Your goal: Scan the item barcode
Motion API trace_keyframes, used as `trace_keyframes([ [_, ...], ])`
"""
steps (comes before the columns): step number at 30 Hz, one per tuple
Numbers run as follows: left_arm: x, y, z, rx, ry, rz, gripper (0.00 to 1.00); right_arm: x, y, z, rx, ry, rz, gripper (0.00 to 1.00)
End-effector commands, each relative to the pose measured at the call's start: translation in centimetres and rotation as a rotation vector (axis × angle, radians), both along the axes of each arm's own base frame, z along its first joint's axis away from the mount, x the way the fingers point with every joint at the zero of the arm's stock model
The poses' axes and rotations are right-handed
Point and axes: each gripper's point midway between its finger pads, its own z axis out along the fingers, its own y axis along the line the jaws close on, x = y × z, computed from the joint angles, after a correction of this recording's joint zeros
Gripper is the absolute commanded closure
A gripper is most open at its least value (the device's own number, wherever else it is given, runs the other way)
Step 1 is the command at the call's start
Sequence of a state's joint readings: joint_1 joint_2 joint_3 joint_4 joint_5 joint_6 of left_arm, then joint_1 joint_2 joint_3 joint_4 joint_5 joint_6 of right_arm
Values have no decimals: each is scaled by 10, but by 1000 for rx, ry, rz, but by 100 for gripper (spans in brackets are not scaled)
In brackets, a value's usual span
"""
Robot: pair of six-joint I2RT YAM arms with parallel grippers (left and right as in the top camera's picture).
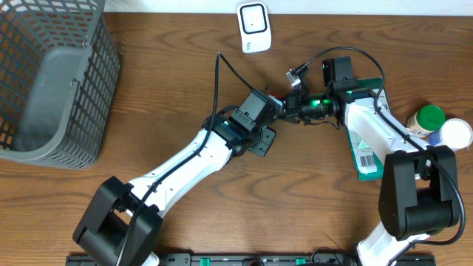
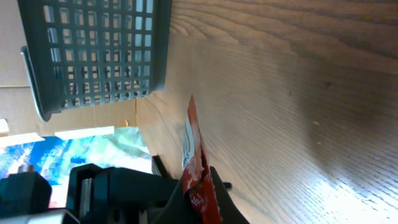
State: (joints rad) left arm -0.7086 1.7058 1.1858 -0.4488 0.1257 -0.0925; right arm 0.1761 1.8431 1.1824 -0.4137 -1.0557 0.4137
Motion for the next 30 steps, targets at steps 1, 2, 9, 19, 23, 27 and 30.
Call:
trace_keyframes([
  [1,-4,3,3,4,4,-6,64,-4,2,5,37,16,14,99],
  [2,-5,3,3,4,4,-6,69,-4,2,5,37,17,14,99],
  [9,-5,3,2,6,7,-6,78,1,-5,4,30,14,-10,99],
  [19,-5,3,2,8,5,-10,93,6,-15,4,29,4,-29,21],
  [23,-5,4,3,8,5,-10,93,9,-22,4,28,8,-47,20],
  [27,-8,6,7,15,13,-10,93,14,-31,4,29,7,-73,16],
  [30,-9,7,18,28,23,-17,93,24,-43,11,31,-10,-107,14],
])
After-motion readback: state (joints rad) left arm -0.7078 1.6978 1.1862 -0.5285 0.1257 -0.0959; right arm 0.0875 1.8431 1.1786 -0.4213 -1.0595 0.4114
